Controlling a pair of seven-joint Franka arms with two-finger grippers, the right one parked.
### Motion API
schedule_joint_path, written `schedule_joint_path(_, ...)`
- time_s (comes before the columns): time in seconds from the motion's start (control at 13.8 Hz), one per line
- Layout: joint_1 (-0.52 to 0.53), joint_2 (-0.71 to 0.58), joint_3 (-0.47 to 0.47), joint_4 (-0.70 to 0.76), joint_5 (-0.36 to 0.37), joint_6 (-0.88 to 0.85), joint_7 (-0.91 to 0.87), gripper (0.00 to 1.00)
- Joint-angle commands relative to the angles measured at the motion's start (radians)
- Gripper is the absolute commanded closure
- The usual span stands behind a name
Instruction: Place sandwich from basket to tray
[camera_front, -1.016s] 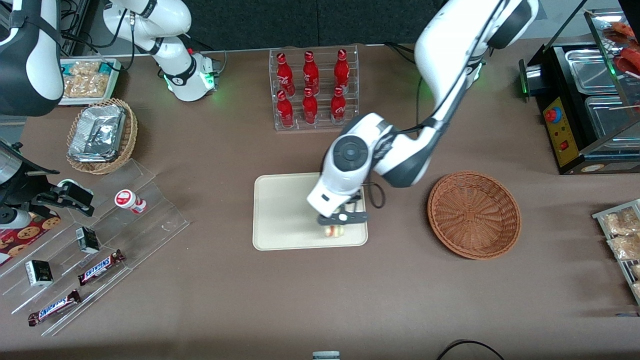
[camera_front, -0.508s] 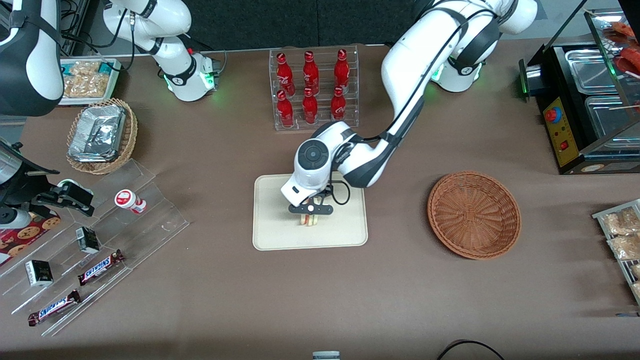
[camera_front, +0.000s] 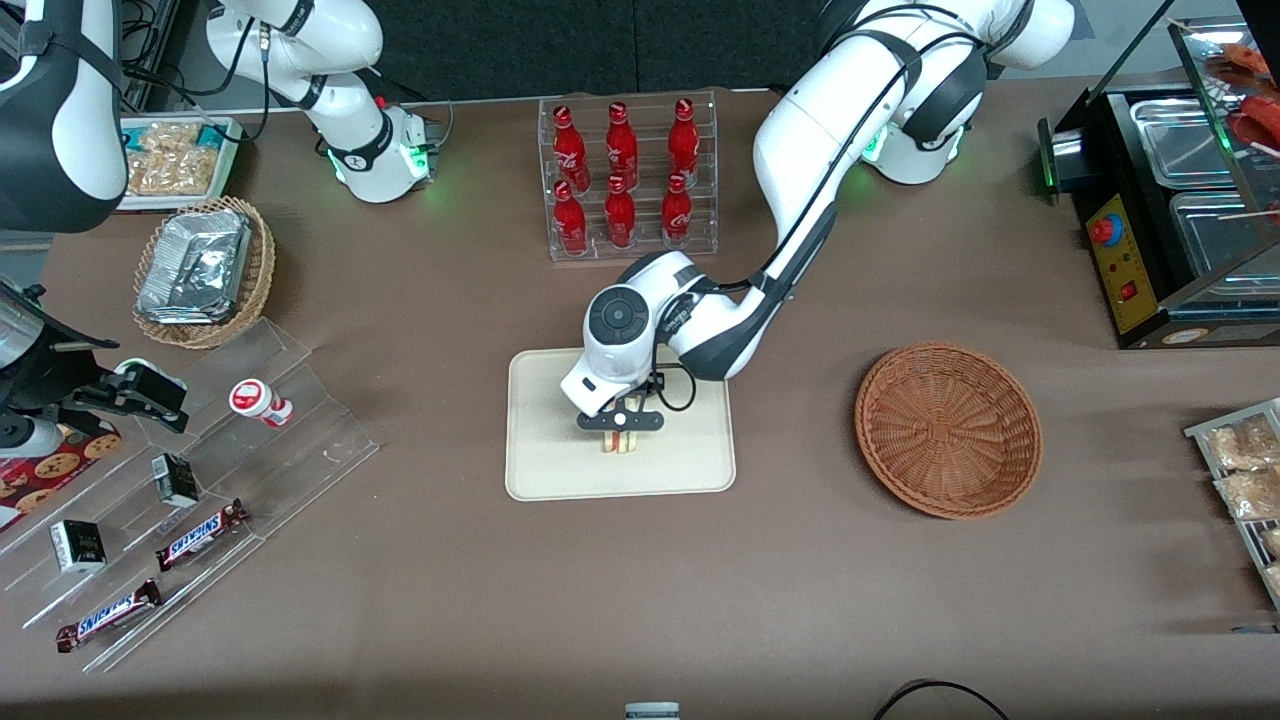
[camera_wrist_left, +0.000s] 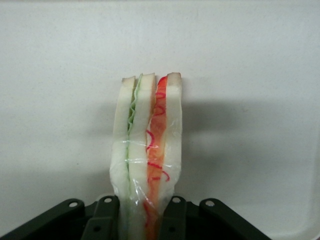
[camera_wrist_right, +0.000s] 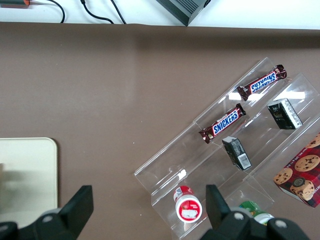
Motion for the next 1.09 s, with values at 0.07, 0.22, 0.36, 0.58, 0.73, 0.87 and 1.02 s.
schedule_joint_path(0.07,0.008,-0.037,0.001,0.09,-0.002,-0.136,-0.024,0.0)
schedule_joint_path(0.22,0.036,-0.092,0.002,0.111,-0.049,-0.21,-0.017,0.0)
schedule_joint_path(0.36,0.088,-0.161,0.001,0.11,-0.094,-0.267,-0.005,0.0)
schedule_joint_path(0.58,0.175,-0.302,-0.001,0.066,-0.121,-0.429,0.103,0.0)
schedule_joint_path(0.73,0.256,-0.452,0.002,-0.09,-0.164,-0.456,0.203,0.0)
schedule_joint_path(0.87,0.331,-0.587,0.005,-0.26,-0.158,-0.427,0.28,0.0)
schedule_joint_path(1.02,0.423,-0.699,0.005,-0.42,-0.158,-0.388,0.382,0.0)
